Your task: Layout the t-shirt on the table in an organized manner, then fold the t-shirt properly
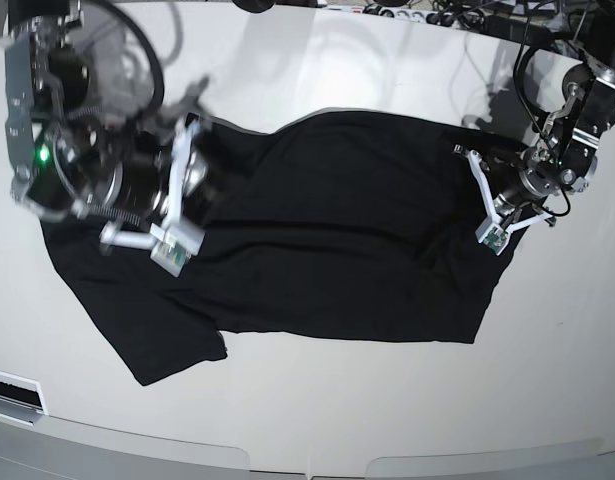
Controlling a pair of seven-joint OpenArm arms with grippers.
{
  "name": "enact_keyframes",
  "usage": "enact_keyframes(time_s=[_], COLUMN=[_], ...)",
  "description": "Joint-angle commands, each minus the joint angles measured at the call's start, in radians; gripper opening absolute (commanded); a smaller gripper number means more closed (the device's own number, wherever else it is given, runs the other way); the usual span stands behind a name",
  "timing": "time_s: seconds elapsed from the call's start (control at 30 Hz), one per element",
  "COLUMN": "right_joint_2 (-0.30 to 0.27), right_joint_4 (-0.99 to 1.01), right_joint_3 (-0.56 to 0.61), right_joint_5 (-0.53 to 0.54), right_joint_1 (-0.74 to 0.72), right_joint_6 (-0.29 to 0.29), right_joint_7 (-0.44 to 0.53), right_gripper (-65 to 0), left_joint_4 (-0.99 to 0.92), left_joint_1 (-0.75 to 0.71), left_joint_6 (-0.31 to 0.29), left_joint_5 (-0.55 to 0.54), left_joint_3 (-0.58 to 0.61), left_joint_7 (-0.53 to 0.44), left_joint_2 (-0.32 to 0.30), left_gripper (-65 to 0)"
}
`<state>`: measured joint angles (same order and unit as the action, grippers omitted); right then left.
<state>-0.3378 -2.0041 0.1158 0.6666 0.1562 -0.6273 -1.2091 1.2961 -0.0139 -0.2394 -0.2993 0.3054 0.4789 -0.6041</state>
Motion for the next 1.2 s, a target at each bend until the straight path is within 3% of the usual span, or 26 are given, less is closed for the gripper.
enact_keyframes(time_s=[0.0, 0.1, 0.17, 0.3, 0.47, 0.6, 0.8, 1.0, 1.03, 1.07, 1.13, 1.17], right_joint_2=[-0.008, -0.006, -0.006, -0.006, -0.005, -0.006, -0.006, -0.005, -0.004, -0.002, 0.000, 0.000], right_joint_4=[-0.023, -0.024, -0.024, -0.022, -0.006, 0.103, 0.294, 0.320, 0.320, 0.320, 0.319, 0.316], right_joint_3=[-0.005, -0.004, -0.003, -0.003, -0.003, 0.011, 0.068, 0.096, 0.100, 0.103, 0.102, 0.102], right_joint_5=[0.030, 0.031, -0.053, -0.282, -0.360, -0.416, -0.462, -0.462, -0.462, -0.462, -0.457, -0.447], right_joint_1=[0.022, 0.116, 0.177, 0.253, 0.264, 0.251, 0.146, 0.110, 0.110, 0.110, 0.110, 0.110], right_joint_6=[-0.015, -0.061, -0.069, 0.008, 0.052, 0.053, 0.154, 0.130, 0.116, 0.102, 0.043, 0.001], right_joint_7=[0.008, 0.063, 0.164, 0.348, 0.372, 0.421, 0.421, 0.443, 0.443, 0.437, 0.407, 0.372], right_gripper=[-32.0, -32.0, -32.0, -32.0, -32.0, -32.0, -32.0, -32.5, -35.8, -43.2, -64.3, -65.0], left_joint_4=[0.000, 0.000, 0.000, 0.000, 0.000, 0.000, 0.000, 0.000, 0.000, 0.000, 0.000, 0.000], left_joint_1=[-0.008, -0.009, -0.008, -0.008, -0.009, -0.008, -0.009, -0.025, -0.025, -0.025, -0.023, -0.022], left_joint_6=[-0.015, -0.015, -0.015, -0.015, -0.015, -0.015, -0.015, -0.014, -0.015, -0.015, -0.015, -0.015], left_joint_5=[0.002, 0.002, 0.002, 0.002, 0.002, 0.002, 0.002, 0.002, 0.002, 0.003, 0.003, 0.002], left_joint_3=[0.001, 0.001, 0.001, 0.001, 0.001, 0.001, 0.001, 0.001, 0.001, 0.001, 0.001, 0.001], left_joint_7=[0.053, 0.053, 0.053, 0.052, 0.053, 0.053, 0.053, 0.053, 0.053, 0.053, 0.052, 0.052], left_joint_2=[-0.011, -0.011, -0.011, -0.011, -0.011, -0.011, -0.011, -0.011, -0.011, -0.011, -0.011, -0.011], left_gripper=[-65.0, -65.0, -65.0, -65.0, -65.0, -65.0, -65.0, -65.0, -65.0, -65.0, -65.0, -65.0])
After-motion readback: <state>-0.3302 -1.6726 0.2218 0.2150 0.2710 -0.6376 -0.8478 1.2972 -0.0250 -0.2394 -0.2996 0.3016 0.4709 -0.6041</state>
